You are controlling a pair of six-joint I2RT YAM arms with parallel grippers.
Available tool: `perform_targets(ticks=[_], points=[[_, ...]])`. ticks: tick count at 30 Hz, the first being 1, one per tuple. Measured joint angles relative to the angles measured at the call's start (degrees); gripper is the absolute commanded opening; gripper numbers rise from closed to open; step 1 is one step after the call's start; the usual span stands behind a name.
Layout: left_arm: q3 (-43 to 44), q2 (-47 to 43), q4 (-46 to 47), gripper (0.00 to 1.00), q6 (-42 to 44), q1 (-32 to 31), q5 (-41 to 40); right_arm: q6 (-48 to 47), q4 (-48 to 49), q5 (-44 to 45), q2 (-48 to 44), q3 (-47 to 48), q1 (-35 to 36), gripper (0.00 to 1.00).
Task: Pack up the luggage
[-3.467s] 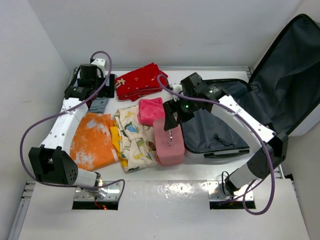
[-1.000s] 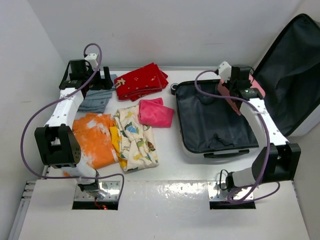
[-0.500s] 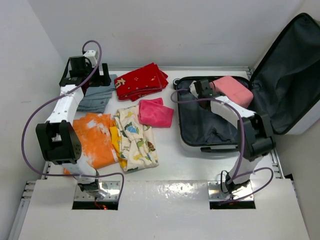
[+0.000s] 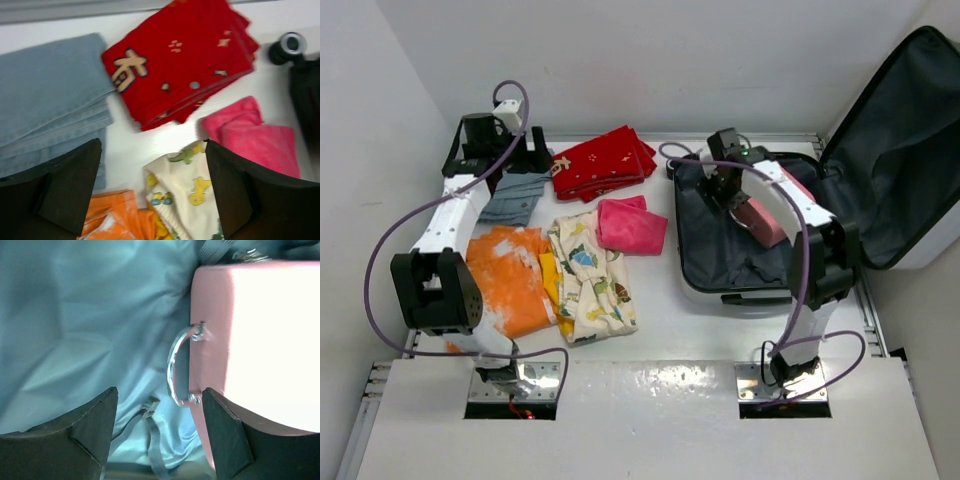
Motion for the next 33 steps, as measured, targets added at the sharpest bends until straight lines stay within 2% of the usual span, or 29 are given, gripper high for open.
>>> perform_targets(ticks=[4, 5, 7, 8, 10, 11, 14, 17, 18, 25, 29, 33], points=[[-1.6, -3.1, 3.15, 0.73, -0.94, -5.66, 2.64, 1.4, -3.34, -4.72, -5.84, 3.8, -2.27, 0.61], [-1.6, -3.52, 4.02, 0.69, -1.51, -7.5, 3.61, 1.77, -3.82, -5.7, -8.04, 4.33, -3.28, 0.53], [-1.6, -3.89, 5.92, 0.53, -2.69, -11.28, 6.03, 2.36, -3.87, -6.23, -12.44, 5.27, -5.88, 0.37], [-1.64, -3.87, 6.78, 0.46, -3.34, -13.49, 6.97, 2.58, -3.19, -5.92, -14.49, 5.4, -7.54, 0.18], [-1.92, -3.43, 8.7, 0.29, -5.01, -18.1, 8.17, 2.75, -1.6, -4.31, -17.31, 5.64, -11.02, 0.03], [-1.92, -2.86, 9.73, 0.26, -5.95, -20.44, 8.46, 2.8, -0.57, -3.15, -17.79, 5.86, -12.68, 0.0], [0.13, 1.75, 12.37, 0.15, -8.9, -27.89, 8.59, 1.7, 3.89, 0.83, -16.33, 6.4, -17.86, 0.0], [5.79, 9.51, 13.92, 0.11, -12.61, -33.05, 8.26, -0.35, 8.35, 3.78, -12.09, 6.34, -21.51, 0.0], [9.94, 14.75, 14.36, 0.11, -13.77, -35.56, 8.0, -0.9, 9.68, 4.42, -10.34, 6.34, -22.58, 0.0], [28.55, 34.23, 13.97, 0.08, -21.84, -42.6, 4.11, -2.75, 12.87, 2.64, 0.09, 7.26, -29.51, 0.0], [36.02, 41.0, 13.66, 0.07, -25.0, -45.79, 1.09, -3.28, 13.07, 0.15, 2.54, 7.26, -32.39, 0.0], [38.38, 44.09, 13.18, 0.05, -26.62, -48.96, -1.73, -3.72, 13.14, -2.71, 3.08, 7.26, -32.74, 0.0]])
